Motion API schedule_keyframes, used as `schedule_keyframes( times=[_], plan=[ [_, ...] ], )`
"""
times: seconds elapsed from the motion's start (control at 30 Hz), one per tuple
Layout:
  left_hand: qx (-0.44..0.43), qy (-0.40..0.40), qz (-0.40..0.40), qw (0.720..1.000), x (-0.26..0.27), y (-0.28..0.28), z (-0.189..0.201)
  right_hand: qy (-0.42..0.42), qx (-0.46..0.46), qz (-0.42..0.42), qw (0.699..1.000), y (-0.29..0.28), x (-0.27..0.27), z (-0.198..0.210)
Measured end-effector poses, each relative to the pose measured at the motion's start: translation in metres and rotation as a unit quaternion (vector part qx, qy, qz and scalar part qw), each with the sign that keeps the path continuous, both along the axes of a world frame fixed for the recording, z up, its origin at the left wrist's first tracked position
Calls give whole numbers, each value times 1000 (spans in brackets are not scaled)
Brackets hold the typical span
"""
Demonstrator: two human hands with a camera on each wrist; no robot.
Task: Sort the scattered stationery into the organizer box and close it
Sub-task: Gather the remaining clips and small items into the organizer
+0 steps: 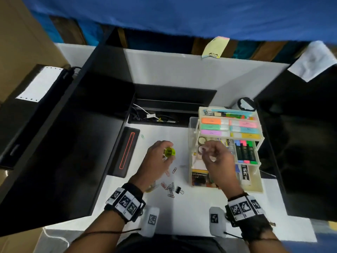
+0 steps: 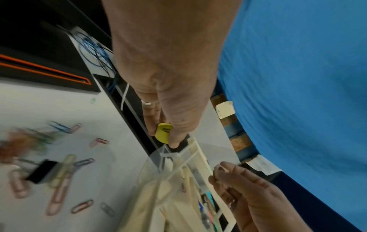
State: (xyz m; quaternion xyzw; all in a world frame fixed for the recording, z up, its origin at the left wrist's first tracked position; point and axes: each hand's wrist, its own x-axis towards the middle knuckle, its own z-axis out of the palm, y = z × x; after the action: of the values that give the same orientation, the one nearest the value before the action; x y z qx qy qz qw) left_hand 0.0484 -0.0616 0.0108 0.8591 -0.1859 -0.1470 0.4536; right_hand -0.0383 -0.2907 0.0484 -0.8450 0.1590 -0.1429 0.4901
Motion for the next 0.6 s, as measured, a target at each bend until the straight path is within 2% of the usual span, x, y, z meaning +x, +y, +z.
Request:
schedule_keyframes(
  times=[0.23, 0.33, 0.43, 0.6],
  plan=[
    [-28, -12, -81, 996, -8, -69, 34, 42, -41, -93, 994, -74, -36, 4],
    [-28, -38, -127, 991, -10, -107, 36, 56, -15, -128, 990, -93, -46, -3],
    [8, -79, -171, 982, -9, -146, 35, 59, 17, -144, 988, -105, -53, -12],
    [105, -148, -212, 960, -14, -191, 31, 66, 0, -139, 988, -114, -57, -15]
  ],
)
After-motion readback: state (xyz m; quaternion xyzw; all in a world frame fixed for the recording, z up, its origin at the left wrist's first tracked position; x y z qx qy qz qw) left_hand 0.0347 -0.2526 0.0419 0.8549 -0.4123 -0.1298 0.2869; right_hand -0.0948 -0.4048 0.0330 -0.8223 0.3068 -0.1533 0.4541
